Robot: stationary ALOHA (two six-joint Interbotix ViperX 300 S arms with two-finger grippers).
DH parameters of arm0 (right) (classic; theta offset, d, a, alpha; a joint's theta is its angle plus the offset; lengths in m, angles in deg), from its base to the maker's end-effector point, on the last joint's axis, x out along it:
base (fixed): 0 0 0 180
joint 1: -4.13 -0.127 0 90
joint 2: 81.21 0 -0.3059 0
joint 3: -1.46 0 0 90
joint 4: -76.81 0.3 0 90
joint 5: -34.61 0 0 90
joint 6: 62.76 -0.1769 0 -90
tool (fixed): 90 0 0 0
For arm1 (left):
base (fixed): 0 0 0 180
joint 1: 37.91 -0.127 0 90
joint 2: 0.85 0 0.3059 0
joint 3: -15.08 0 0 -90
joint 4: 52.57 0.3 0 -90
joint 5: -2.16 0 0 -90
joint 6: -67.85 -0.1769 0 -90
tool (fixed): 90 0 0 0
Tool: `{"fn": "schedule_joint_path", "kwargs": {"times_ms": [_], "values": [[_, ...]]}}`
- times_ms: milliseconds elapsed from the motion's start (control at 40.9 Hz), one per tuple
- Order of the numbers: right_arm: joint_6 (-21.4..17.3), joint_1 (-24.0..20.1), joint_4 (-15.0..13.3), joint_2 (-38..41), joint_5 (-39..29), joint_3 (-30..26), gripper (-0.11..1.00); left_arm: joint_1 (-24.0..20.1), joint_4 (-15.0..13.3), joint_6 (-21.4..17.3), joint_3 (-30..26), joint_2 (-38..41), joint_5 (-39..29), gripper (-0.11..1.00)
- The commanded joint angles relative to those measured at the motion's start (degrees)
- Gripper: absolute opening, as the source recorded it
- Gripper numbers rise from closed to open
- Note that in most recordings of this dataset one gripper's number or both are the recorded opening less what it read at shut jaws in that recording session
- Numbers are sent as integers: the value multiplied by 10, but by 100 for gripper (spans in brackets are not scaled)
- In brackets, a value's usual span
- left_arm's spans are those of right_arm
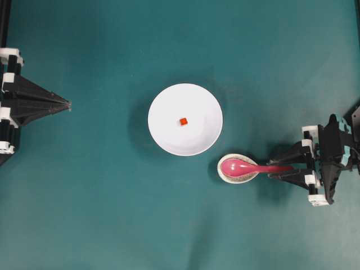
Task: Grip the spoon and scoop the red block from the bowl with right arm.
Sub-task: 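Close the right gripper on the pink spoon handle and lift it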
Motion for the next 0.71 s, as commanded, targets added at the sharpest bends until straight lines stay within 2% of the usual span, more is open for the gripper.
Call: {"fn": "schedule_joint_path", "kwargs": {"times_ms": [0,367,685], "values": [[1,-3,4,2,4,-2,42,2,1,-1,-8,4,4,0],[40,-3,6,14,-19,-9,42,2,1,-1,-7,4,4,0],[42,-3,11,15,-19,-9,41,2,1,0,-6,4,2,0]]}}
